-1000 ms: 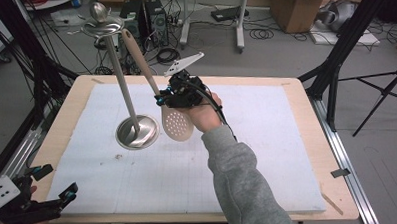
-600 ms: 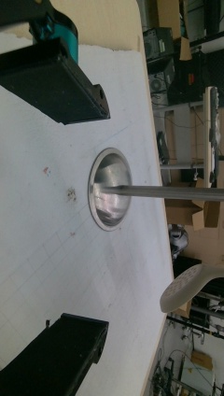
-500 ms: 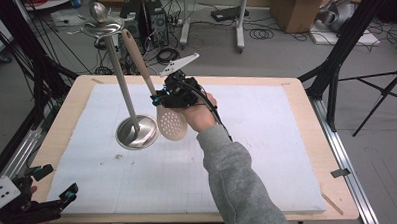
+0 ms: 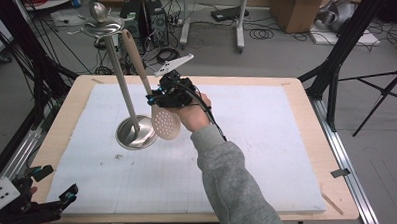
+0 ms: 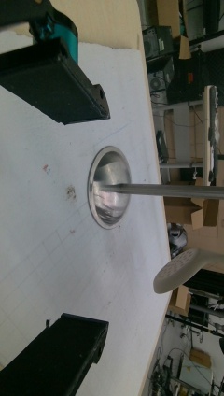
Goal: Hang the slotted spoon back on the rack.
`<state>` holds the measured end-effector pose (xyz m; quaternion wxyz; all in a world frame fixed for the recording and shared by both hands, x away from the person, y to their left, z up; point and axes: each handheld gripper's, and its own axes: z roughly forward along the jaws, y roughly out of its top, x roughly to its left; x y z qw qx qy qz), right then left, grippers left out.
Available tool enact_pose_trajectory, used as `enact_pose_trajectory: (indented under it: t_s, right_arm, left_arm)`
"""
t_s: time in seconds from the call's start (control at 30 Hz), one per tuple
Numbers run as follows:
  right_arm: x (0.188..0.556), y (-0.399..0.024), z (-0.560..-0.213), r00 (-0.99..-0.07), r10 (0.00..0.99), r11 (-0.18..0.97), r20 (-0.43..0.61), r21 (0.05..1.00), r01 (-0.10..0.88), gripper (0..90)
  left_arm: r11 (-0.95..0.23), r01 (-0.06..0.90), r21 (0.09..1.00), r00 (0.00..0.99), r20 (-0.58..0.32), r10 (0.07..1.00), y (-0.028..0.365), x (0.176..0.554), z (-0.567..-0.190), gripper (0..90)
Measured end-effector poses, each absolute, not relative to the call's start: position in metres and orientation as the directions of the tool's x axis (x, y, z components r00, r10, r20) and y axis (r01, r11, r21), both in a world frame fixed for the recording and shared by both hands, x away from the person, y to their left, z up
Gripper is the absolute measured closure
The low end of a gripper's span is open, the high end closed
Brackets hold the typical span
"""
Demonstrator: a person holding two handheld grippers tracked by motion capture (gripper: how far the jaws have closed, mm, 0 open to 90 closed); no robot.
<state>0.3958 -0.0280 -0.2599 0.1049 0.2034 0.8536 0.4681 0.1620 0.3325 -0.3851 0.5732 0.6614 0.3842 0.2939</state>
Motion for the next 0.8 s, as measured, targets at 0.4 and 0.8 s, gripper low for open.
enact_pose_trajectory:
  t_s: [0.4,0.8]
  right_arm:
    - [0.3988,-0.0202,-0.2630,-0.897,0.442,0.467,0.017,0.849,0.247,77.8]
    - [0.3968,-0.0243,-0.2621,-0.890,0.456,0.454,0.007,0.858,0.239,72.2]
  left_arm:
    - [-0.039,0.170,0.985,0.528,-0.057,0.847,0.3335,0.1600,-0.3850,2.2]
    - [-0.045,0.175,0.984,0.526,-0.055,0.849,0.3335,0.1606,-0.3862,2.2]
